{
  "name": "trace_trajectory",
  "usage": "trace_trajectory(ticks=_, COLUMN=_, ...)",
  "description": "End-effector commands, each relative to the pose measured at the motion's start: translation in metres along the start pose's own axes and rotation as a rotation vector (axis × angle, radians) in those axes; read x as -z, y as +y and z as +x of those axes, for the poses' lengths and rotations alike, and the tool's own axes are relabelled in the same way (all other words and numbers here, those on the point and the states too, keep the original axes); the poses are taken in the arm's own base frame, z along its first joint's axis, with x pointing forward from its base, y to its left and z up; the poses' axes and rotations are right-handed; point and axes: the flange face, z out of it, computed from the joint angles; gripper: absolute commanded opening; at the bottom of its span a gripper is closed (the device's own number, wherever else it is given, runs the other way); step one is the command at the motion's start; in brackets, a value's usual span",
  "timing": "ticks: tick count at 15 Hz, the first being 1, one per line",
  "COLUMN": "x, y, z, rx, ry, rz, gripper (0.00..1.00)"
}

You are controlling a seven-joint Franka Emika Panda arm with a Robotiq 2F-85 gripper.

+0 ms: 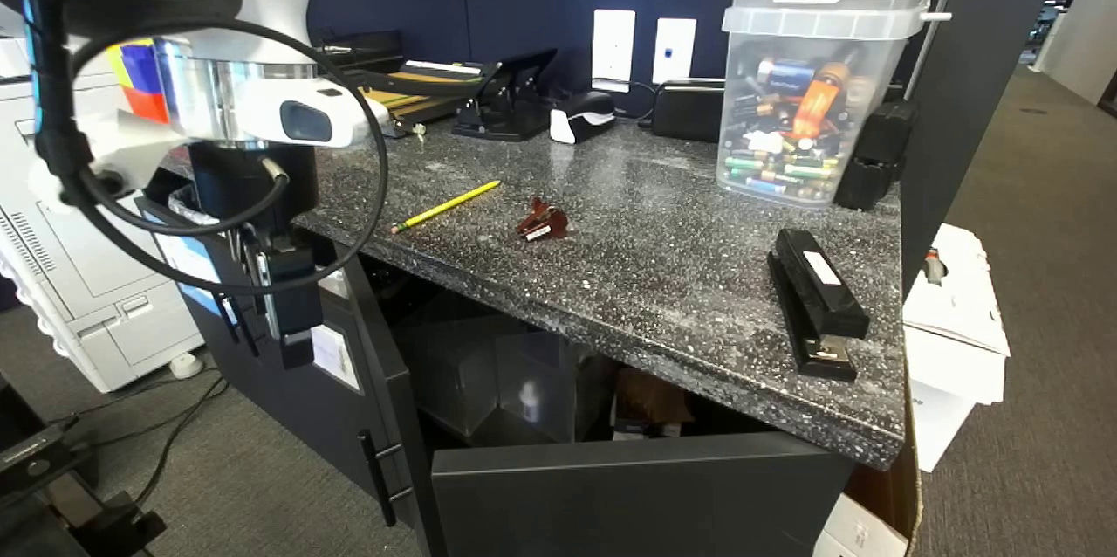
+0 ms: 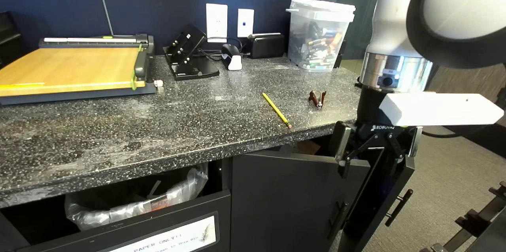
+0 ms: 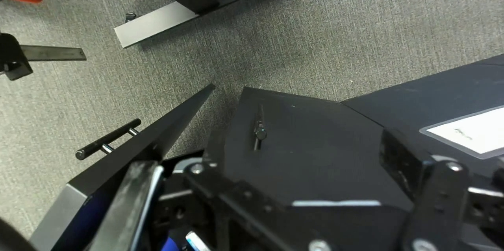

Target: Close the bottom drawer door on the left

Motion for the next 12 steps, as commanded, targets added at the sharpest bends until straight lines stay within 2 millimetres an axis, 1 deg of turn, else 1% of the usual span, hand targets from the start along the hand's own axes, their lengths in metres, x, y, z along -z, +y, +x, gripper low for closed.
trace_trajectory(ticks=1, x=-0.015, y=-0.013, z=0.009, rx=0.031, ry=0.006, rz=0.008, gripper=1.00)
trace_trajectory(ticks=4, x=-0.028, y=-0.019, z=0.014, rx=0.044, ry=0.011, rz=0.002, gripper=1.00)
trace_trajectory(ticks=9, x=-0.048, y=-0.027, z=0.030, rx=0.037, ry=0.074, rz=0.016, gripper=1.00)
trace_trajectory(ticks=12, x=-0.055, y=-0.030, z=0.040, rx=0.031, ry=0.121, rz=0.032, gripper=1.00)
